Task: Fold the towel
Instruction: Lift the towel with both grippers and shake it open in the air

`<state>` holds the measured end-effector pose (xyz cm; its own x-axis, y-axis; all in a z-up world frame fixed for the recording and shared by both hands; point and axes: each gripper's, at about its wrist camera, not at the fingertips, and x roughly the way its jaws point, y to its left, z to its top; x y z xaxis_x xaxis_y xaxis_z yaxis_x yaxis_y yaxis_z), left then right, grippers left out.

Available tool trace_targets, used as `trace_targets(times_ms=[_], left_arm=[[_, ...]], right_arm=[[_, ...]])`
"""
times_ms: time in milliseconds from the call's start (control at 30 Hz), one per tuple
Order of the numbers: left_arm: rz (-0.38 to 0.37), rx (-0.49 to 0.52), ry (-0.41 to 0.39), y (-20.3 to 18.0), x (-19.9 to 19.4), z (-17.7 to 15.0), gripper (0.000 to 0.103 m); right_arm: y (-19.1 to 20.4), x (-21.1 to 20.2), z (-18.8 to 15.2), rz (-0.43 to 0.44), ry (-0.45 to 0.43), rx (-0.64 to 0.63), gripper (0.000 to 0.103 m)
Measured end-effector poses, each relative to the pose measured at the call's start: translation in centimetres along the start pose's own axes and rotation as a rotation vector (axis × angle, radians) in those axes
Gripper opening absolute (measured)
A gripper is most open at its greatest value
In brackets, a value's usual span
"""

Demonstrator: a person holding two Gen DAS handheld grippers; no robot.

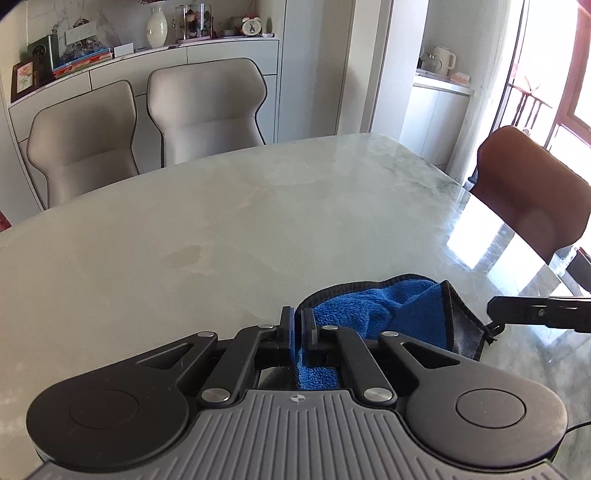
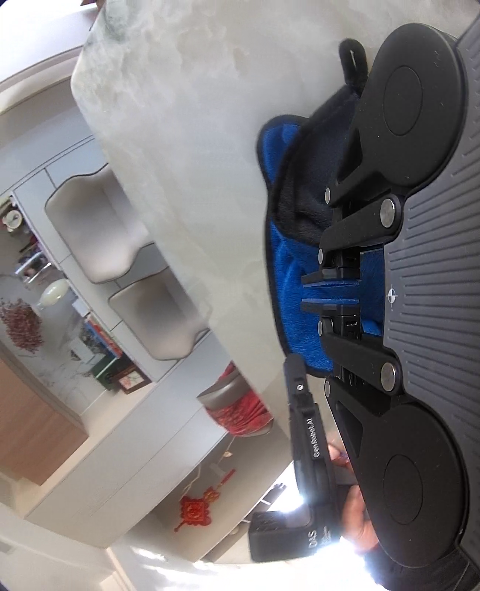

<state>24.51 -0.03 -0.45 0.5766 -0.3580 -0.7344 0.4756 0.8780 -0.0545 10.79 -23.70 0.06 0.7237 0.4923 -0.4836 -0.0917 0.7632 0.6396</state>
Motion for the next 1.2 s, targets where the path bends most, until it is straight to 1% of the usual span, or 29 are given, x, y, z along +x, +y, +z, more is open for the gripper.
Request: trace_targets(times_ms=[67, 133, 200, 267, 300, 367, 433, 500, 567, 633, 667, 733, 767, 800, 867, 933, 1000, 1133, 1200], left_arm=[[-0.002, 0.000, 0.015, 0.0, 0.4, -0.3, 0.002], [-0.007, -0.002, 0.031, -0.2, 0.8, -0.6, 0.002], [-0.011, -0.005, 0.044, -0.2, 1.1, -0.9, 0.002], [-0.017, -0.009, 0.053, -0.1, 1.3, -1.1, 0.002], [-0.018, -0.008, 0.056, -0.1, 1.4, -1.2, 0.002], [-0.022, -0.010, 0.065, 0.1, 1.6, -1.2, 0.002], [-0.032, -0.015, 0.076, 0.3, 1.9, -1.2, 0.003], [-0.046, -0.018, 0.097, 0.4, 2.3, -1.4, 0.003], [-0.056, -0.025, 0.116, 0.5, 2.8, -1.7, 0.005], [-0.063, -0.039, 0.129, 0.7, 3.3, -1.9, 0.008], [-0.073, -0.052, 0.139, 0.9, 3.6, -2.0, 0.009], [-0.092, -0.066, 0.152, 1.0, 4.0, -2.3, 0.010], [-0.101, -0.068, 0.158, 1.1, 4.2, -2.5, 0.013], [-0.104, -0.066, 0.162, 1.1, 4.4, -2.6, 0.018], [-0.095, -0.066, 0.168, 1.1, 4.7, -2.9, 0.022], [-0.087, -0.074, 0.174, 1.3, 5.2, -3.1, 0.023], [-0.090, -0.088, 0.188, 1.6, 5.6, -3.4, 0.029], [-0.104, -0.104, 0.200, 1.8, 6.3, -3.8, 0.029], [-0.116, -0.106, 0.196, 1.8, 6.6, -4.0, 0.022]], right_arm=[[-0.1, -0.1, 0.1, -0.052, 0.014, -0.015, 0.009], [-0.6, 0.5, -0.2, -0.079, 0.036, -0.002, 0.010], [-1.3, 1.4, -0.9, -0.103, 0.070, 0.009, 0.018], [-1.6, 2.4, -1.8, -0.123, 0.095, -0.019, 0.020], [-1.6, 3.0, -2.1, -0.125, 0.105, -0.022, 0.021], [-1.8, 3.7, -2.5, -0.134, 0.110, -0.019, 0.030], [-2.0, 4.4, -2.6, -0.139, 0.107, -0.012, 0.030], [-1.9, 4.8, -2.5, -0.106, 0.105, -0.010, 0.031], [-1.6, 5.1, -2.2, -0.081, 0.094, -0.029, 0.031], [-1.3, 5.4, -2.0, -0.085, 0.087, -0.053, 0.031], [-1.3, 5.6, -1.9, -0.085, 0.091, -0.059, 0.030], [-1.4, 6.0, -1.8, -0.063, 0.104, -0.063, 0.025], [-1.4, 6.1, -1.8, -0.054, 0.114, -0.065, 0.011], [-1.4, 6.1, -1.8, -0.050, 0.122, -0.070, 0.007], [-1.3, 6.2, -2.0, -0.044, 0.140, -0.081, 0.007], [-1.4, 6.0, -2.1, -0.032, 0.144, -0.069, 0.007], [-1.6, 5.9, -2.2, -0.032, 0.147, -0.057, 0.007], [-1.8, 5.8, -2.4, -0.030, 0.156, -0.053, 0.007], [-1.9, 5.7, -2.4, -0.022, 0.150, -0.048, 0.007]])
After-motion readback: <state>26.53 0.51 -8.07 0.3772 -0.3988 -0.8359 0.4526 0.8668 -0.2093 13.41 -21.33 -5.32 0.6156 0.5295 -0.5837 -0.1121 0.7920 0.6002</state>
